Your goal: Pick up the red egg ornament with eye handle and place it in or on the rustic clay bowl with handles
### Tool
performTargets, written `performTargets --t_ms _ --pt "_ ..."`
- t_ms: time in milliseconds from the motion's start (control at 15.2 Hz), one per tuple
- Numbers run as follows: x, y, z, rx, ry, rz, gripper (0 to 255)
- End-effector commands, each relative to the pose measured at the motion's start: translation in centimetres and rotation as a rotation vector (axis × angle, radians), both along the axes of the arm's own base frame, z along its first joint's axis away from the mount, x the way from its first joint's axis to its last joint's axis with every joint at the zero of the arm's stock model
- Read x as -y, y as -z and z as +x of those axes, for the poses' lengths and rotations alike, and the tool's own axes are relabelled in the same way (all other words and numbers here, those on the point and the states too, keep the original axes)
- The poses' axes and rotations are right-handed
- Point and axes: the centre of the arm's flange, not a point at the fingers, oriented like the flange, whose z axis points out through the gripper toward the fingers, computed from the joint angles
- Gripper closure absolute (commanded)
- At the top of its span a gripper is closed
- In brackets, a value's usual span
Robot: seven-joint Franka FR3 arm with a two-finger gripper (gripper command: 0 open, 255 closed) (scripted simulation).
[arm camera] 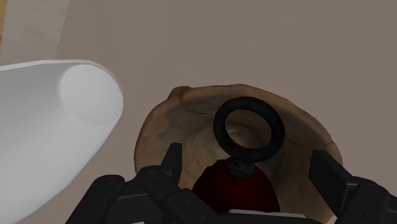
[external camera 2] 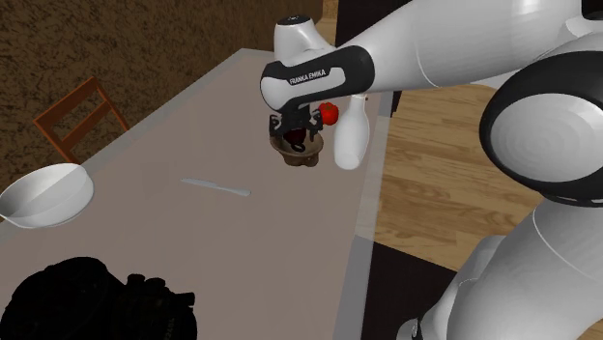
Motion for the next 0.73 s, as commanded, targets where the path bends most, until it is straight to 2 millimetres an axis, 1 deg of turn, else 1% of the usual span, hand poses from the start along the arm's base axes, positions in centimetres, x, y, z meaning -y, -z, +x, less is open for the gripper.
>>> performTargets --t_ms 0,330,396,660 --pt "-0.01 0.18 0.04 0.001 0.000 0.000 0" --pt "-0.01 0.18 0.04 0.001 0.000 0.000 0" --pt "-0.01 0.18 0.04 0.001 0.000 0.000 255" --pt "0.02 0.20 0.02 0.000 0.000 0.000 255"
